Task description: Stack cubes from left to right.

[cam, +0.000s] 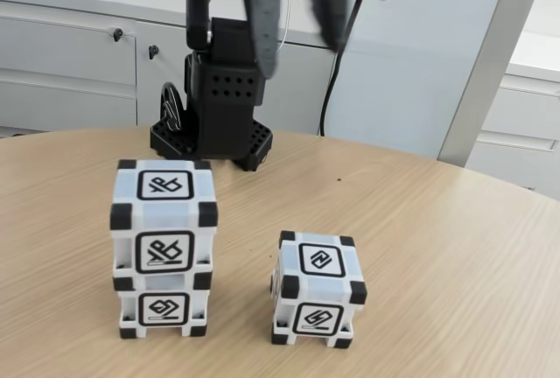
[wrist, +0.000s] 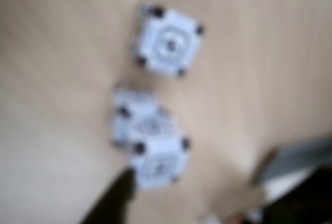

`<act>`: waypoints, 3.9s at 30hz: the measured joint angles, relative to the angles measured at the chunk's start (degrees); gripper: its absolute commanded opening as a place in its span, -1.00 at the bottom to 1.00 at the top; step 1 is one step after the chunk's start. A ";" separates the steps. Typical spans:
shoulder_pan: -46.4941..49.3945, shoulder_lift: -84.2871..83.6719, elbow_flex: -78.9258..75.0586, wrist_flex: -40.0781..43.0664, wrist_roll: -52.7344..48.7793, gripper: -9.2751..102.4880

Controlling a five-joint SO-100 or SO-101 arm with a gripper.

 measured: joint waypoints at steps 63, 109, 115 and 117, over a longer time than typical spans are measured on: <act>-11.95 -45.79 3.43 -17.93 21.45 -0.22; -11.95 -18.46 3.52 -16.70 23.73 -0.52; -11.95 -6.50 3.52 -16.70 23.64 -0.51; -11.95 -2.55 3.52 -16.70 23.64 -0.51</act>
